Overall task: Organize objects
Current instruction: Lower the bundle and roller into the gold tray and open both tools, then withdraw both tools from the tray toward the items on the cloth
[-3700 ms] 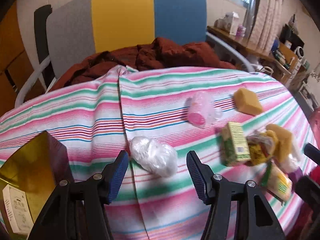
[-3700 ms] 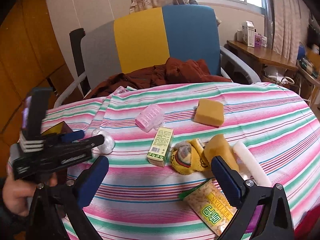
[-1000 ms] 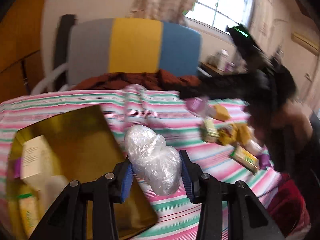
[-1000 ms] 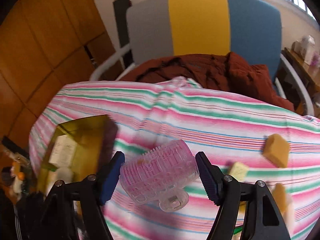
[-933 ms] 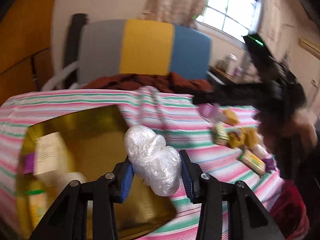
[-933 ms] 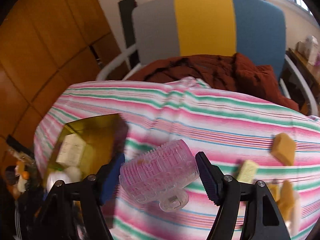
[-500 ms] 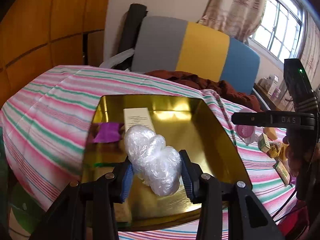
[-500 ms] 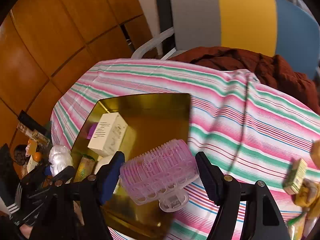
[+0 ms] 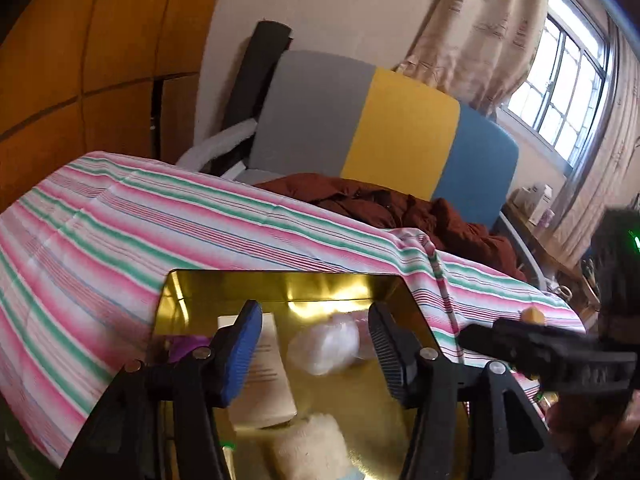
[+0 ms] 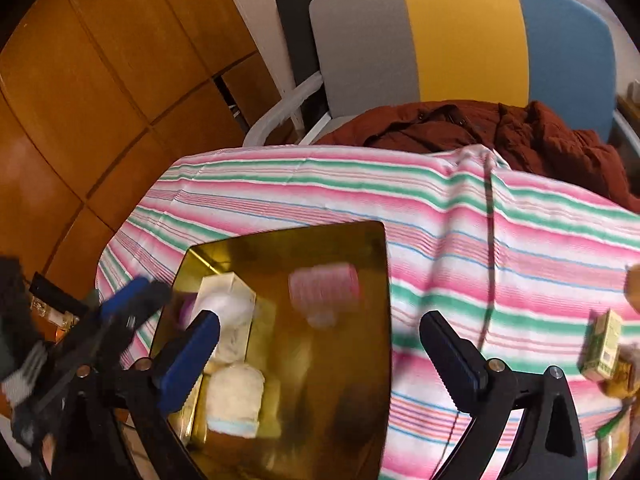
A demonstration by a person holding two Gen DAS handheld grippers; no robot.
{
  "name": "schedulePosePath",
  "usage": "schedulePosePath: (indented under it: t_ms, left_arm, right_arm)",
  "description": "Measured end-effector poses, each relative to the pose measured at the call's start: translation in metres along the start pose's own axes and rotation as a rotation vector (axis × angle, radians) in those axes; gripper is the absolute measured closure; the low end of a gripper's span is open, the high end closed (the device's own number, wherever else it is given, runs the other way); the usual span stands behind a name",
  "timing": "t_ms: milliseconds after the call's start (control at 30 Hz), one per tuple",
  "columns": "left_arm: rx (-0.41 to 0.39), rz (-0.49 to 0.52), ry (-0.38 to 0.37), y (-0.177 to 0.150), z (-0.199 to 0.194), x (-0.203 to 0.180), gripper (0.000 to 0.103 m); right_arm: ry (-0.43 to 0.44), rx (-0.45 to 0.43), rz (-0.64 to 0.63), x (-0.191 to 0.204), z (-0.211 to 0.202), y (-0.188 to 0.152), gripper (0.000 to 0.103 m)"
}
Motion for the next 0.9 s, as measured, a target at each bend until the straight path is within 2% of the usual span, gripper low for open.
schedulePosePath:
  t_ms: [267, 467, 900]
  left_arm:
    - [0.03, -0.018, 0.063, -0.026, -0.011, 0.013, 0.045]
    - [0.043, 0.002, 0.091, -0.057, -0.029, 0.016, 0.045]
    - [0.068, 0.006, 0.15, -0.091, -0.05, 0.023, 0.045]
  right_arm:
    - [-0.067, 0.001, -0.051, 0.005, -0.007, -0.032, 0.002]
    - [-0.096, -0.029, -0.079, 0.018, -0.013, -0.049, 0.002]
    - [-0.22, -0.101, -0.107, 0.028, -0.03, -0.082, 0.0]
Point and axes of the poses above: each gripper's, at about its wrist camera, not at the fingertips, and z roughly the way its jaws point, x to its left, y to its top, the point moved 2 cm from there along z, roughly the way its jaws point, and after that the axes turned 12 degrees about y, right-handed, at the moved point
